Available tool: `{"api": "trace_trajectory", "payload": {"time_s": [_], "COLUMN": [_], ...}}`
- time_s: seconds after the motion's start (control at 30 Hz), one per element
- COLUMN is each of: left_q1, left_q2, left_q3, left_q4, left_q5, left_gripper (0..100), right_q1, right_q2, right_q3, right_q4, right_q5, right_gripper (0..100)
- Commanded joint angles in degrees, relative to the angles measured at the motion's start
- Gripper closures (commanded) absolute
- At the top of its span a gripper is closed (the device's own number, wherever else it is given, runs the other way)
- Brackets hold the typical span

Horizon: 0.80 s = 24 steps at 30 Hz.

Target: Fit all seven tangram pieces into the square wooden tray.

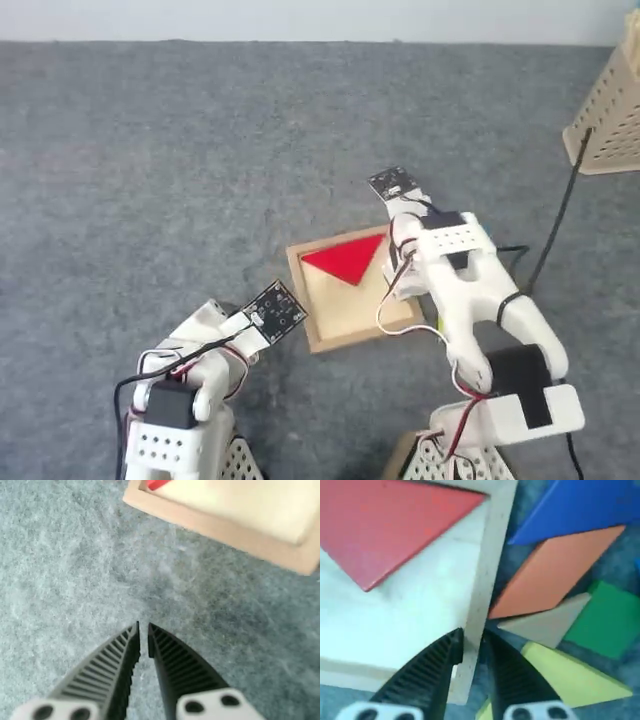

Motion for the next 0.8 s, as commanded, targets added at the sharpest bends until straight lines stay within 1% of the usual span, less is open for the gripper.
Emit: {"api": "trace_trajectory", "payload": {"time_s": [0.0, 0.1, 0.23, 0.33, 0.43, 0.53, 0.63, 0.77], "left_q1": [0.1, 0.0, -0.1, -0.1, -0.2, -0.2, -0.2, -0.2], "left_q2": [-1.0, -1.0, -1.0, -1.0, -1.0, -1.0, -1.0, -1.0], "left_q3": [-0.6, -0.6, -0.6, -0.6, -0.6, -0.6, -0.6, -0.6], "left_q4": [0.3, 0.3, 0.3, 0.3, 0.3, 0.3, 0.3, 0.3], "left_q5": [-0.6, -0.6, -0.6, -0.6, -0.6, -0.6, -0.6, -0.6], "left_gripper": [97, 97, 97, 97, 97, 97, 97, 97], "right_q1": [-0.2, -2.5, -6.3, -6.5, -3.6, 1.3, 6.3, 9.8], "right_q2": [-0.8, -0.7, -1.2, -3.6, -10.0, -15.3, -15.9, -11.1], "right_q3": [-3.4, -3.4, -3.6, -7.1, -10.9, -10.9, -6.7, -0.8], "right_q4": [1.4, 1.8, 2.0, 7.6, 14.1, 16.8, 15.3, 11.6], "right_q5": [0.8, -2.0, -4.4, -4.7, -4.9, -7.3, -9.5, -15.2], "right_gripper": [92.0, 86.0, 86.1, 86.1, 86.1, 86.1, 86.1, 86.1]}}
